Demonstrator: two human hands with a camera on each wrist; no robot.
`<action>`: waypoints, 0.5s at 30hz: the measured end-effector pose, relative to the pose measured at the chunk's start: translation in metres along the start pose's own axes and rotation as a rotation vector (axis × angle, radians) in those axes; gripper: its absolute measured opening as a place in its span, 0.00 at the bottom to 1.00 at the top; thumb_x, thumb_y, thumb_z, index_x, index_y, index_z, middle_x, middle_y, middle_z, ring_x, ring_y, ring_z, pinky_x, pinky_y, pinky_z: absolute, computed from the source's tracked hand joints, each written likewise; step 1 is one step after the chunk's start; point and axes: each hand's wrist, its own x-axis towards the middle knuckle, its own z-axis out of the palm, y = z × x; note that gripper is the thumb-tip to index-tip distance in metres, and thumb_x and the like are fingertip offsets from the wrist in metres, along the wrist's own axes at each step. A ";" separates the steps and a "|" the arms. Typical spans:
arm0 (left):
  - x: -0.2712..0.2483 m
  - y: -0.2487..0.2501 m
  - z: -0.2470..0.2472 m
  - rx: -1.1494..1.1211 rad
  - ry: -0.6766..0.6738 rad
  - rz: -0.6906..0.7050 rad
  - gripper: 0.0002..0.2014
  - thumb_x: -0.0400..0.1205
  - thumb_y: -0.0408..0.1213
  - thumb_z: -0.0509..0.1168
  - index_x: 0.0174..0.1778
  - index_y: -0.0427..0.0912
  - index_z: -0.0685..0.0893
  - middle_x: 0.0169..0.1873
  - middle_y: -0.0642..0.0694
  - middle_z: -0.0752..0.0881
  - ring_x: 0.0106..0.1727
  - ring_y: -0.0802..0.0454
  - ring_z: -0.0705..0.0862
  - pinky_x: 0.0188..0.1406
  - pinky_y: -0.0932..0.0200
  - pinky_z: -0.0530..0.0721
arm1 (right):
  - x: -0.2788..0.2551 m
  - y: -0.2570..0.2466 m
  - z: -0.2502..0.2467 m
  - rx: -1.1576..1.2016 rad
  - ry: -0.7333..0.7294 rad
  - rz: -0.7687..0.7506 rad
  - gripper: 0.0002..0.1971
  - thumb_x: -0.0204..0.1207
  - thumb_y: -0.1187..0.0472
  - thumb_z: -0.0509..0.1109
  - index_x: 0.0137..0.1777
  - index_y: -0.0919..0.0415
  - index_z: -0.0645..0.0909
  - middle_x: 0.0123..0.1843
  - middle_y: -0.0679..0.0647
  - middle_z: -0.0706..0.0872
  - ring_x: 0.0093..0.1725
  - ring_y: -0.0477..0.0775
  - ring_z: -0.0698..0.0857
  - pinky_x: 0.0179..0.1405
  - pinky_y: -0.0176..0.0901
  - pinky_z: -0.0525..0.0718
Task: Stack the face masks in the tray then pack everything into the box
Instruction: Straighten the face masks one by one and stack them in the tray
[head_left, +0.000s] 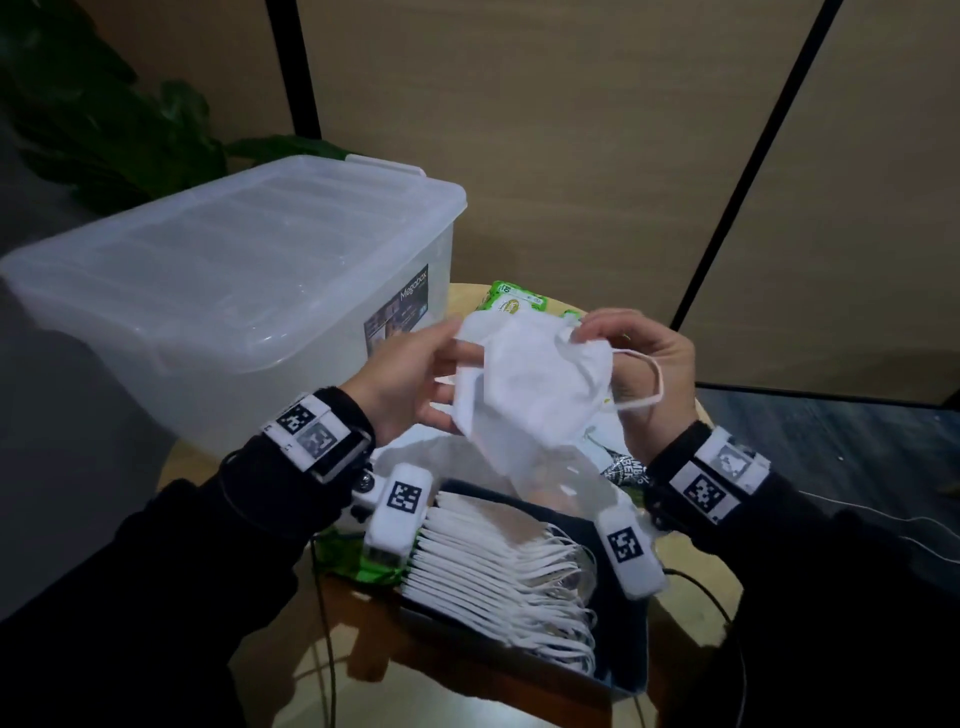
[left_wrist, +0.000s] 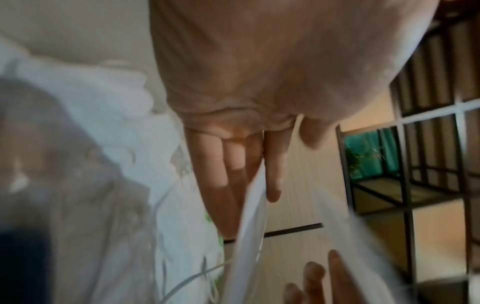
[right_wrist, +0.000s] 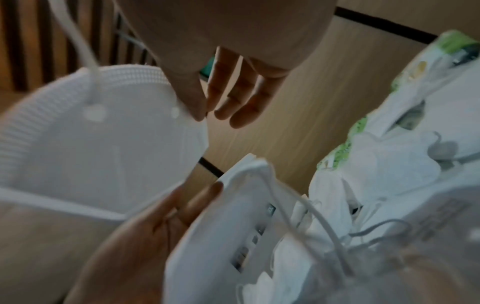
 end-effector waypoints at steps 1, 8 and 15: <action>0.000 0.002 0.003 -0.092 -0.057 -0.039 0.32 0.87 0.64 0.56 0.52 0.39 0.94 0.47 0.42 0.92 0.39 0.42 0.92 0.31 0.49 0.89 | -0.001 0.002 0.001 -0.062 -0.022 -0.071 0.10 0.60 0.78 0.75 0.41 0.67 0.88 0.44 0.63 0.86 0.42 0.53 0.86 0.44 0.43 0.83; -0.007 0.001 0.008 0.249 -0.021 0.116 0.05 0.82 0.27 0.72 0.50 0.41 0.88 0.37 0.47 0.90 0.28 0.55 0.87 0.20 0.63 0.81 | -0.014 0.016 0.009 -0.403 -0.232 -0.194 0.17 0.65 0.83 0.74 0.37 0.59 0.83 0.50 0.61 0.82 0.52 0.51 0.83 0.42 0.48 0.82; -0.015 0.023 -0.037 0.534 0.357 0.420 0.14 0.80 0.30 0.73 0.52 0.55 0.85 0.42 0.51 0.94 0.44 0.50 0.93 0.38 0.56 0.86 | -0.012 0.021 -0.002 -0.511 -0.330 0.094 0.16 0.73 0.77 0.69 0.36 0.53 0.85 0.54 0.49 0.85 0.57 0.45 0.84 0.50 0.49 0.83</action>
